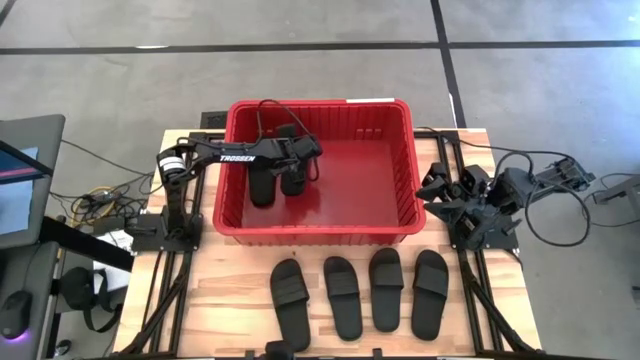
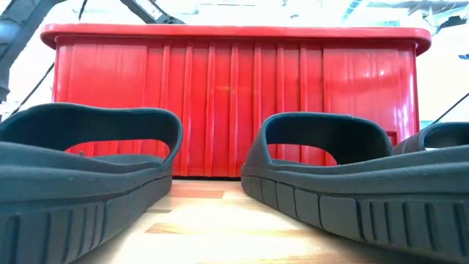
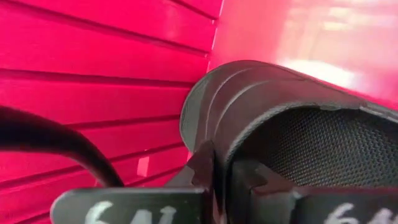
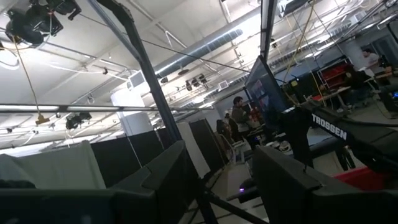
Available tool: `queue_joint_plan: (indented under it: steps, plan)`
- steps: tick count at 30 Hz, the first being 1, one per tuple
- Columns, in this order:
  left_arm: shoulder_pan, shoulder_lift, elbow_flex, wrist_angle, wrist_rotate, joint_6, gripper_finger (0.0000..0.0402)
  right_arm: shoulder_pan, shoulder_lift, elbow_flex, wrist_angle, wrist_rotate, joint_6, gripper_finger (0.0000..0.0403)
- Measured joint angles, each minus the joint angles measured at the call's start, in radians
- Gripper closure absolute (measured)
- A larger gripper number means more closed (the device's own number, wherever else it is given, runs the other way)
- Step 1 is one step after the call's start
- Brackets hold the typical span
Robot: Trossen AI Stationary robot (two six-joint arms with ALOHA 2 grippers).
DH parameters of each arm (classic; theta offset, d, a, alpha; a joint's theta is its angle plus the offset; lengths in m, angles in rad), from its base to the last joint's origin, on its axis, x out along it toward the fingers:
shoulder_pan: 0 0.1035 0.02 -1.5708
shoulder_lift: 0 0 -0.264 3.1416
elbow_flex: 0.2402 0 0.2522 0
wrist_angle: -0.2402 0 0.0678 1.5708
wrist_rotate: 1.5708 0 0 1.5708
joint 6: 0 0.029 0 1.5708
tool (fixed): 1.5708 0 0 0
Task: Pick and place slides into bin
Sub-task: Put the black slides into the red bin
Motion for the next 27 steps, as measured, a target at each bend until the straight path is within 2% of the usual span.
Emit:
queue_joint_plan:
  steps: [7, 15, 27]
  plan:
    - [0.020, 0.000, -0.008, -0.021, 0.000, -0.011, 0.0401, -0.001, -0.001, 0.000, 0.000, 0.000, -0.001, 0.0230]
    - [0.022, -0.005, -0.081, 0.006, 0.003, -0.042, 0.0400, -0.001, -0.001, 0.000, 0.000, 0.000, -0.003, 0.0230]
    - [0.019, 0.000, -0.092, 0.014, -0.030, -0.034, 0.0376, -0.001, -0.001, 0.000, 0.000, 0.025, -0.010, 0.0230]
